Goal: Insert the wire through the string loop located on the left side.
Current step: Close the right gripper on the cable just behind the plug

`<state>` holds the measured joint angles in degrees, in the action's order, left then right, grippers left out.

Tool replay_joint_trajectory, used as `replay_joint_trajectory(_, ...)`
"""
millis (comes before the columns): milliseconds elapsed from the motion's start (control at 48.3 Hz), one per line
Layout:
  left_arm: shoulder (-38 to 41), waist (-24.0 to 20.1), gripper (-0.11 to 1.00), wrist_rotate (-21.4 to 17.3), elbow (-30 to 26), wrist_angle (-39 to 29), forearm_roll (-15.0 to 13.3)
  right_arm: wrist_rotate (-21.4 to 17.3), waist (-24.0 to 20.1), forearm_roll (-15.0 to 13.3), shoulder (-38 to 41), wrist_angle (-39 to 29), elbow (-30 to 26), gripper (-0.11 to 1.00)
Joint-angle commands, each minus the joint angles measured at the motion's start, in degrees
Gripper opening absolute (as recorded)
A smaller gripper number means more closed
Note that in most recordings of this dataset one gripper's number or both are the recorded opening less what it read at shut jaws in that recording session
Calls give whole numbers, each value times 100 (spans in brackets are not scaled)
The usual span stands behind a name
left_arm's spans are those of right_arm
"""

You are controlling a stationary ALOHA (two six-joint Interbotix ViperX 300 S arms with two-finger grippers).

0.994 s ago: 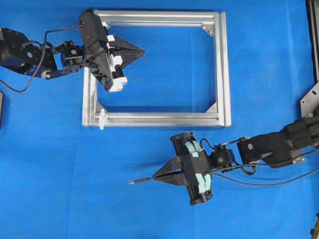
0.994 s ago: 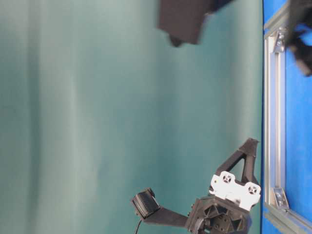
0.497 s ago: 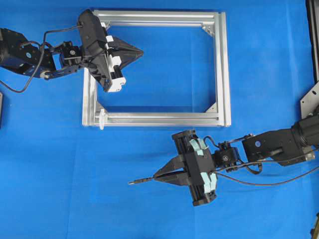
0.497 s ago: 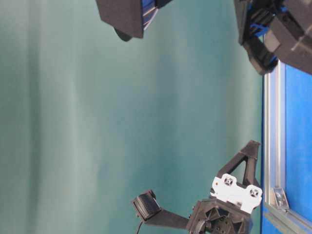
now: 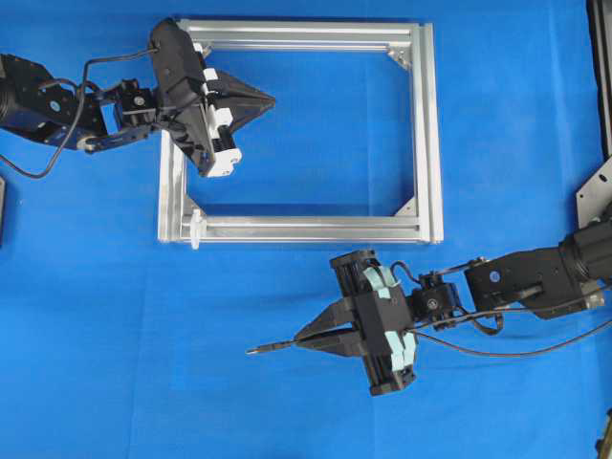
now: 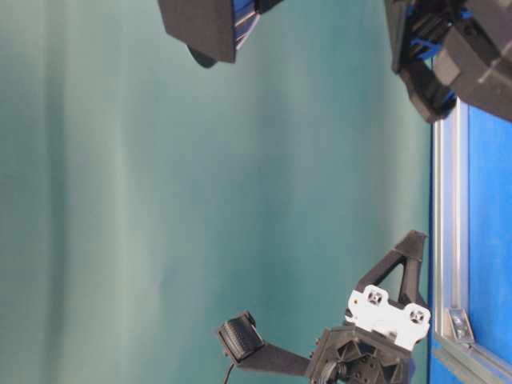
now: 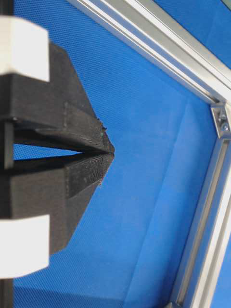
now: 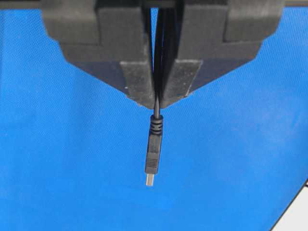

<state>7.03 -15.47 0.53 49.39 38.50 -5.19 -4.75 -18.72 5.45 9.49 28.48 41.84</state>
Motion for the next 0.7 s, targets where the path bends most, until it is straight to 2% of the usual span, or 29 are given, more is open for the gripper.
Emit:
replay_joint_trajectory(0, -185, 0, 0, 9, -44, 53, 18, 9, -18, -9, -176, 18, -44, 1)
replay_joint_trajectory(684, -185, 0, 0, 9, -44, 53, 18, 9, 53, -9, -185, -70, -35, 1)
